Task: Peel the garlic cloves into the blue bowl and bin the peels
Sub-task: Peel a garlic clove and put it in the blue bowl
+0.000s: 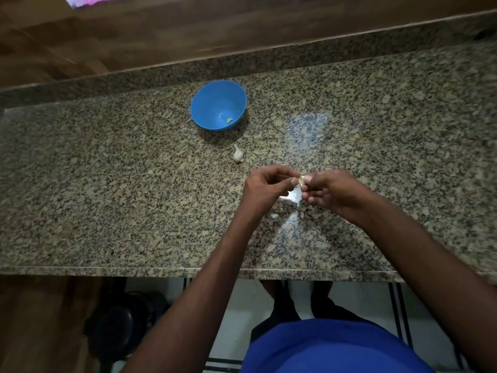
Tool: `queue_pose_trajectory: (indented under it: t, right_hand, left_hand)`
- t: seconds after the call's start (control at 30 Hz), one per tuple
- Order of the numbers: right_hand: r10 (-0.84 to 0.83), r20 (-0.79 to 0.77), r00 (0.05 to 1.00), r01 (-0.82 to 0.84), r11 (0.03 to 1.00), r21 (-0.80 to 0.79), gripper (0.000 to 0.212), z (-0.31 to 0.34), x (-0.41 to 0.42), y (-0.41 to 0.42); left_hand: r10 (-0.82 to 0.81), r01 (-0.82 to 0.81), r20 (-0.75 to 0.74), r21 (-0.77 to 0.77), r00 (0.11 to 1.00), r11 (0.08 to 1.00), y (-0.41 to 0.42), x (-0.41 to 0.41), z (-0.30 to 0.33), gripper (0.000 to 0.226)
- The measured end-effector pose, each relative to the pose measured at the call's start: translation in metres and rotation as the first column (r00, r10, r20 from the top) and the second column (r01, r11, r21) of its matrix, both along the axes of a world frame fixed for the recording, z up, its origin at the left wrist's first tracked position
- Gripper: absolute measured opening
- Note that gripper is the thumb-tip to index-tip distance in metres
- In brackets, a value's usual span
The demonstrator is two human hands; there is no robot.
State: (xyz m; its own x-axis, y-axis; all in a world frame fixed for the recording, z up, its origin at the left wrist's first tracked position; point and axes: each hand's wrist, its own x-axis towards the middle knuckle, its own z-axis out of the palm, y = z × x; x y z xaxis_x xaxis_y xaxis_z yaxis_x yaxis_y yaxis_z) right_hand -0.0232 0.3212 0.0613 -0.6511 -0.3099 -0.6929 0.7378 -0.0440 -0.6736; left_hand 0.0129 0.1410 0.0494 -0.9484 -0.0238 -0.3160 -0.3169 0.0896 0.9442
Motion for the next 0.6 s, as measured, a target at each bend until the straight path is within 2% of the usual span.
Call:
queue_pose_trajectory:
  t: [0.13, 0.2, 0.3, 0.4, 0.6]
  right_hand:
    - [-0.025, 0.069, 0.997, 0.031, 0.996, -0.086, 0.012, 0.001, 0.001, 0.001]
    - [-0.042, 0.076, 0.996, 0.048, 0.996, -0.070, 0.013, 0.000, 0.001, 0.002]
    - [-0.034, -0.017, 0.999, 0.034, 0.999, 0.037, 0.020, -0.001, 0.002, 0.004]
    - [0.018, -0.129, 0.991, 0.004, 0.986, 0.164, 0.016, -0.002, 0.003, 0.006]
    - [0.019, -0.159, 0.987, 0.008, 0.987, 0.163, 0.010, -0.007, 0.007, 0.002]
  left_hand:
    - [0.003, -0.004, 0.025, 0.045, 1.000, 0.999, 0.000, -0.001, -0.001, 0.015]
    - [0.027, -0.028, 0.015, 0.058, 1.000, 0.998, -0.001, 0.000, -0.002, 0.014]
    - [0.044, -0.043, -0.018, 0.045, 0.999, 0.998, 0.001, 0.002, -0.004, 0.014]
    - [0.084, -0.083, -0.028, 0.045, 0.996, 0.996, 0.002, 0.004, -0.006, 0.014]
    - [0.146, -0.144, -0.008, 0.100, 0.989, 0.984, 0.003, 0.009, -0.011, 0.014]
